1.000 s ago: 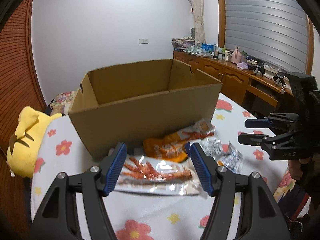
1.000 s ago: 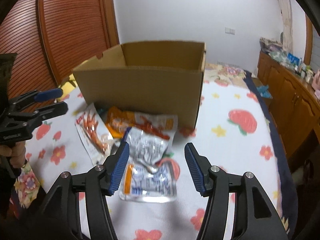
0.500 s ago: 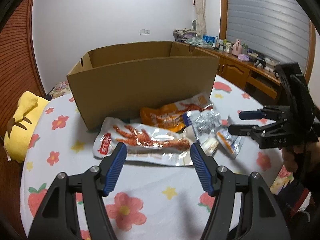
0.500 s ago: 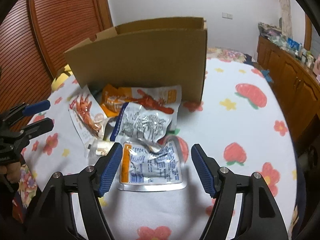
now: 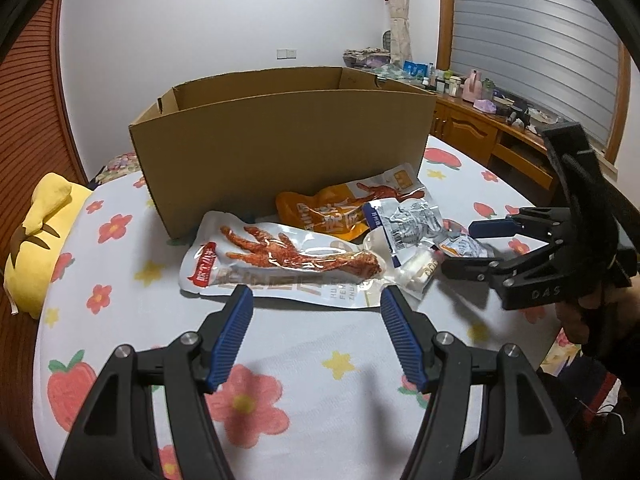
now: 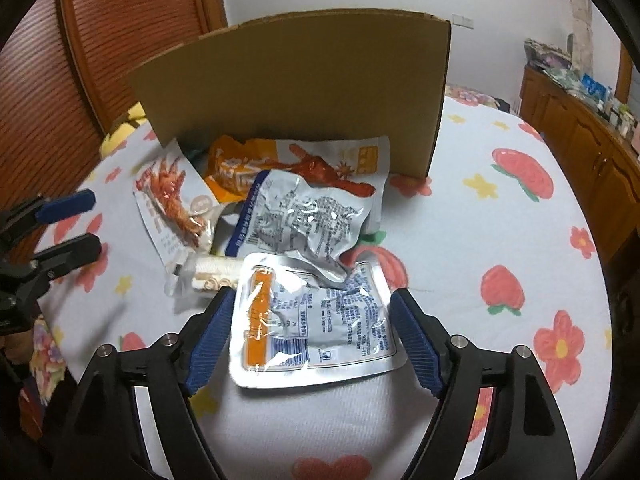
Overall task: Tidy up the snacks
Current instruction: 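Lower the left tool onto the small white bar packet while the right tool lowers onto the silver pouch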
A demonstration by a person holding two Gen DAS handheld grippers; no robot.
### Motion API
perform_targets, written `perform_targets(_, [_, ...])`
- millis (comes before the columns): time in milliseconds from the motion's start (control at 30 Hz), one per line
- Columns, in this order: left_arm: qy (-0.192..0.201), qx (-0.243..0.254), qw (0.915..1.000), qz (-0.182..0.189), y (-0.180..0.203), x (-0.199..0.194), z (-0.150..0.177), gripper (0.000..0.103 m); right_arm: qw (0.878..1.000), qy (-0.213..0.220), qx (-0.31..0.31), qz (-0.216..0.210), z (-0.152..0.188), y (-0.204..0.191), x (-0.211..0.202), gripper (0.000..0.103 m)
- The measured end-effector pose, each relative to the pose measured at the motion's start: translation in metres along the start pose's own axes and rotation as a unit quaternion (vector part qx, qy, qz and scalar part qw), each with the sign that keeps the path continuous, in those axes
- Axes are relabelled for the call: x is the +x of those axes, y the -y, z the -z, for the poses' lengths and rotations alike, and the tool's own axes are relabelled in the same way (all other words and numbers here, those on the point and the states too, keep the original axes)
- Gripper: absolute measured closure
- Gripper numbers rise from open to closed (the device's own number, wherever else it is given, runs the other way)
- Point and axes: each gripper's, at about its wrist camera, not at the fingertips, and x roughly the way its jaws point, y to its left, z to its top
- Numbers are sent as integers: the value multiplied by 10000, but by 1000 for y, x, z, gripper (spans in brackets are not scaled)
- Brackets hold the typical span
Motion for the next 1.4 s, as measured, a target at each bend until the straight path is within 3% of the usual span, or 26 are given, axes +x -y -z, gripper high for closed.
perform_targets(467, [-11,420,9982,435,39,20,-14,36,9989,-79,-439,143,7,-2,1,18])
perform_targets(633, [-41,683,9957,631,55,30,-19,55,9990,47,-376,240,13,1,-3,18])
perform_targets(900, [-288,823,9933,756,64,53,-23,56,9989,128,-381,254,13,2,-3,18])
perform_targets(1033, [-430,821,9927,770,64,63,-23,63,9988,141,-386,265,14,2,-3,18])
perform_targets(1400, [-551,959,9915,692,70,76,-24,59,9988,147,-384,269,14,2,-3,17])
